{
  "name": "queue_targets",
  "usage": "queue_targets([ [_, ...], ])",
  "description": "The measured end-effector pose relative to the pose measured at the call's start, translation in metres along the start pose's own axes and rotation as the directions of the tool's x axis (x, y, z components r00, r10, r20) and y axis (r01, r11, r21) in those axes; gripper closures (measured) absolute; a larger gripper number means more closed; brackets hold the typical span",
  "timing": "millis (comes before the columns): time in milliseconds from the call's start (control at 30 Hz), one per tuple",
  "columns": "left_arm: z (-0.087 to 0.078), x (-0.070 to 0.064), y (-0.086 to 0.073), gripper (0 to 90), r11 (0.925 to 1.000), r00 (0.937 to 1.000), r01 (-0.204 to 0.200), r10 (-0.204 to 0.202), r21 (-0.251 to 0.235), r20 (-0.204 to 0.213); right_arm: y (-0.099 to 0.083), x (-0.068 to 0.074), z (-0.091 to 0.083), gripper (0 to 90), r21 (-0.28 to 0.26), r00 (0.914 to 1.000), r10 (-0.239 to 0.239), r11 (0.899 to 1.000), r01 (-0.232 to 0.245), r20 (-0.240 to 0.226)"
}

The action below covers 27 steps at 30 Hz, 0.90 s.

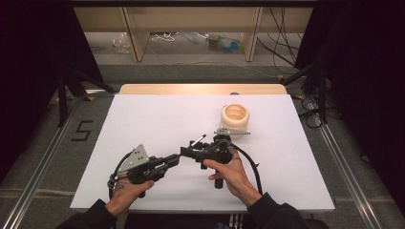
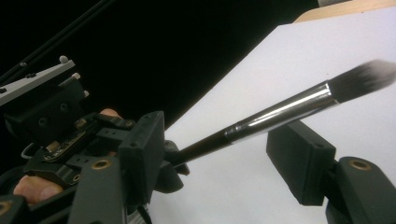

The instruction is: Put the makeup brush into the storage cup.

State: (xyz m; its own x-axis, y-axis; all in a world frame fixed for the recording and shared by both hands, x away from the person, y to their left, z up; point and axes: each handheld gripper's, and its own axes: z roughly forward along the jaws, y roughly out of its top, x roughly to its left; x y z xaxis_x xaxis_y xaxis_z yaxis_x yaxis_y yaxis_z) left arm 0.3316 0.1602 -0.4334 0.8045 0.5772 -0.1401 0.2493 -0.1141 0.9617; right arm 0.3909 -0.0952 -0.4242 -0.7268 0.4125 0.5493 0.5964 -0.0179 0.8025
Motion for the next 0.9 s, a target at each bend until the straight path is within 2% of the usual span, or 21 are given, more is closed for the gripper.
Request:
queue_targets([
  [67,-0.0001,-0.0004,-0.0001,83.1,1.0000,1.0000,-0.003,0.003,0.002,0.000,-0.0006,0.0003,-0.0003,40.6,0.004,0.9998,0.019,1.000,-0.018,-0.008],
  [167,-0.0002,0.0000,0.0004,83.1,0.9999,0.9999,-0.012,0.012,-0.003,0.002,-0.0013,-0.0003,0.0003,42.6,0.001,0.9997,0.023,1.000,-0.023,-0.012],
  [233,-0.0002,-0.0007,0.0000,83.1,1.0000,1.0000,0.000,0.000,-0.004,0.000,-0.0015,-0.0004,0.0004,43.6,-0.001,0.9995,0.028,1.000,-0.028,-0.016],
  [300,-0.0003,-0.0001,0.0003,83.1,0.9999,0.9999,-0.015,0.015,-0.004,0.004,-0.0010,-0.0003,-0.0002,45.1,-0.005,0.9990,0.040,0.999,-0.040,-0.019],
  [533,-0.0004,-0.0011,0.0006,83.1,0.9998,0.9998,-0.018,0.018,-0.009,0.009,-0.0001,-0.0002,-0.0022,50.7,-0.015,0.9975,0.061,0.998,-0.062,-0.034],
  [900,-0.0002,-0.0015,0.0002,83.1,0.9999,0.9998,-0.012,0.012,-0.013,0.018,-0.0009,-0.0014,-0.0023,62.1,-0.017,0.9967,0.064,0.998,-0.065,-0.051],
])
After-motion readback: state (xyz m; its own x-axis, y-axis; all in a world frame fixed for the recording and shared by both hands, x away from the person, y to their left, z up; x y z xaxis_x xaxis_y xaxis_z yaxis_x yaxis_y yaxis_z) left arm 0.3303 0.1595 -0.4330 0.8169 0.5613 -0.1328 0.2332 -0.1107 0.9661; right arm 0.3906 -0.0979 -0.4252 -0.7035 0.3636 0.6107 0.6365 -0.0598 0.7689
